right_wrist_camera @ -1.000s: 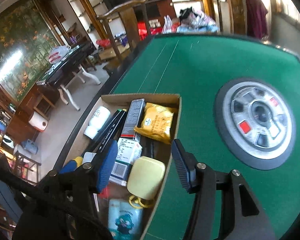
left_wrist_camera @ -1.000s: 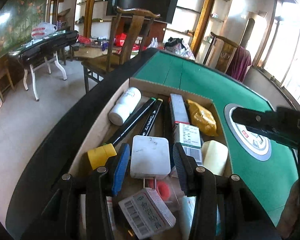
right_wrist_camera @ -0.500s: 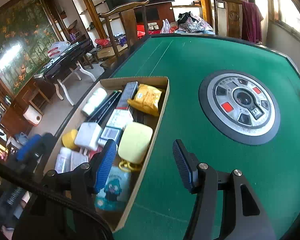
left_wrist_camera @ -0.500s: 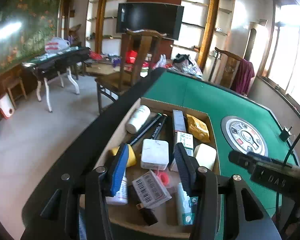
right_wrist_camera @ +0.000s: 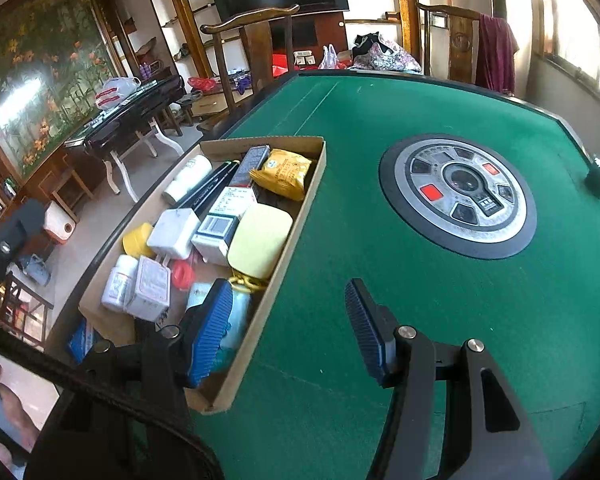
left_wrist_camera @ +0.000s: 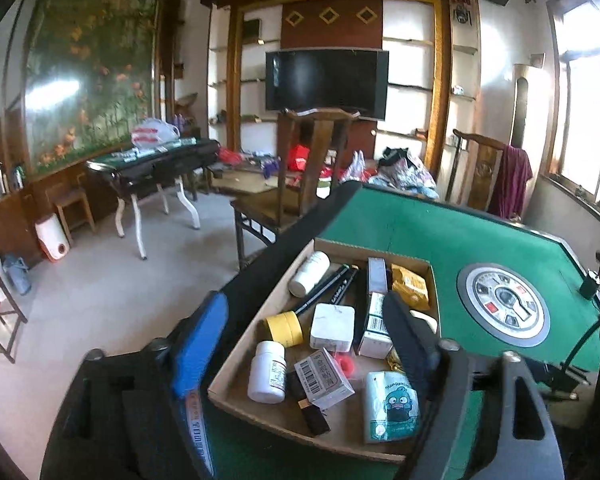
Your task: Organize objects
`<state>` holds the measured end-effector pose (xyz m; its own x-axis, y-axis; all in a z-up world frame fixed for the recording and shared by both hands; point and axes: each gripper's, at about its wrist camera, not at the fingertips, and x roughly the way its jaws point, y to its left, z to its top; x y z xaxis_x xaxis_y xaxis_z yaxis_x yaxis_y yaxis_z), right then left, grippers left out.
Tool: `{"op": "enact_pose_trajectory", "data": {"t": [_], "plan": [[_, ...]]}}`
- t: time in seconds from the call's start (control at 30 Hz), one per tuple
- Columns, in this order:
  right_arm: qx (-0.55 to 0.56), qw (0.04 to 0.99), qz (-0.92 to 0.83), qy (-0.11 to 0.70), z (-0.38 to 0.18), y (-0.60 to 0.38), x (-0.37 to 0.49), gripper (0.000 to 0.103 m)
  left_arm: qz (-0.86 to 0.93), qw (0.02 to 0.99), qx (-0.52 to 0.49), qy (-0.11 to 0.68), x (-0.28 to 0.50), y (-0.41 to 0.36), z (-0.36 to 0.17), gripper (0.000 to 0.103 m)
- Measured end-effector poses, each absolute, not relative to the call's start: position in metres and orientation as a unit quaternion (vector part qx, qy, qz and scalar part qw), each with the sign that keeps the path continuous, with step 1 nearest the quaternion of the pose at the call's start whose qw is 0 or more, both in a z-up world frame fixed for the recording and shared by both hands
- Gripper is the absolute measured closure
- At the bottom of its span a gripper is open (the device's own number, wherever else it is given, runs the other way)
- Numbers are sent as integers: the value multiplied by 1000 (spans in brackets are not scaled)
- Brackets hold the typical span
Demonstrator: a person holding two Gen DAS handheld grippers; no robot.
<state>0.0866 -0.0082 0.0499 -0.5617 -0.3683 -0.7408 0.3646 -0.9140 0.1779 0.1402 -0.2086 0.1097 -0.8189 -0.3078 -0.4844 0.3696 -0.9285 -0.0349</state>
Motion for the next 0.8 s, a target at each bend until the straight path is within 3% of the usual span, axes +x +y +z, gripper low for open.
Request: {"op": "enact_pose_trajectory", "data": {"t": [0.07, 0.2, 0.37, 0.8], "plan": [[415, 202, -887, 8, 48, -7, 92, 45, -953, 188, 230, 59, 145, -205, 114, 24], [415, 206, -886, 11, 44, -4, 98, 45, -955, 207, 210, 41, 152, -198, 120, 11], [413, 207, -887, 11, 45, -2, 104, 45, -956, 230, 182, 12, 163, -184, 126, 2], [405, 208, -889, 35, 42, -13, 120, 41, -956, 180, 222, 70, 167, -191, 114, 2]]}}
